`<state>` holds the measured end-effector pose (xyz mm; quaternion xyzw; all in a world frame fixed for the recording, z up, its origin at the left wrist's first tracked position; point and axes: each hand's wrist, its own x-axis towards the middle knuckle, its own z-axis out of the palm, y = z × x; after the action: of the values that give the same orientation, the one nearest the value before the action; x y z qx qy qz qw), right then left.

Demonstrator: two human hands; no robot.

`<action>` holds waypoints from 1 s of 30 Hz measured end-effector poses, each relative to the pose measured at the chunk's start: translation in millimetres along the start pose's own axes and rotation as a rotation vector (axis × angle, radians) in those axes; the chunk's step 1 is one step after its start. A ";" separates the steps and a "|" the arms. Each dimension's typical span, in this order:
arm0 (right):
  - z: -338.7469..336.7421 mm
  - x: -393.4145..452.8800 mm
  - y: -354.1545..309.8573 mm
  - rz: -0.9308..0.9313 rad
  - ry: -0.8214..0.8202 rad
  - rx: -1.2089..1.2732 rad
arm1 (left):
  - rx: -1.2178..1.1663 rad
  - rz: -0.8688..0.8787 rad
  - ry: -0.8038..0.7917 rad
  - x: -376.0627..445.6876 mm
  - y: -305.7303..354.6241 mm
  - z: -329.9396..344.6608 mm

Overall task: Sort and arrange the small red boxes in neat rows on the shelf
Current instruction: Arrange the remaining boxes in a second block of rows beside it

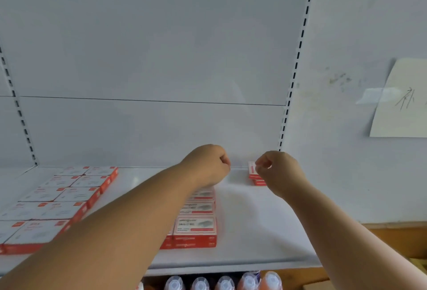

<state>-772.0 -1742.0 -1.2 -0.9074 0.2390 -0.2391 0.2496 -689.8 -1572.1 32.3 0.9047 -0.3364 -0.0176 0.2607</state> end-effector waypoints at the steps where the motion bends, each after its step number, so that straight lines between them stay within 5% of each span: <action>1: -5.0 8.4 10.2 0.011 0.004 -0.024 | 0.011 -0.007 -0.011 9.0 9.5 6.5; 7: -14.9 41.4 52.7 0.059 -0.199 -0.252 | 0.159 -0.081 -0.120 56.5 56.1 48.0; 14: -18.2 57.3 73.4 0.019 -0.321 -0.125 | 0.130 -0.222 -0.107 77.5 78.7 73.9; 18: -21.4 60.4 76.4 -0.013 -0.329 0.036 | -0.075 -0.324 -0.079 78.8 73.6 75.3; 30: -24.0 42.6 35.3 0.049 -0.514 0.710 | -0.911 -0.419 0.411 40.5 24.6 15.0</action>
<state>-763.5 -1800.5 10.4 -0.7895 0.0936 -0.0670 0.6029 -676.3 -1619.7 37.1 0.7328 -0.0491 -0.0359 0.6778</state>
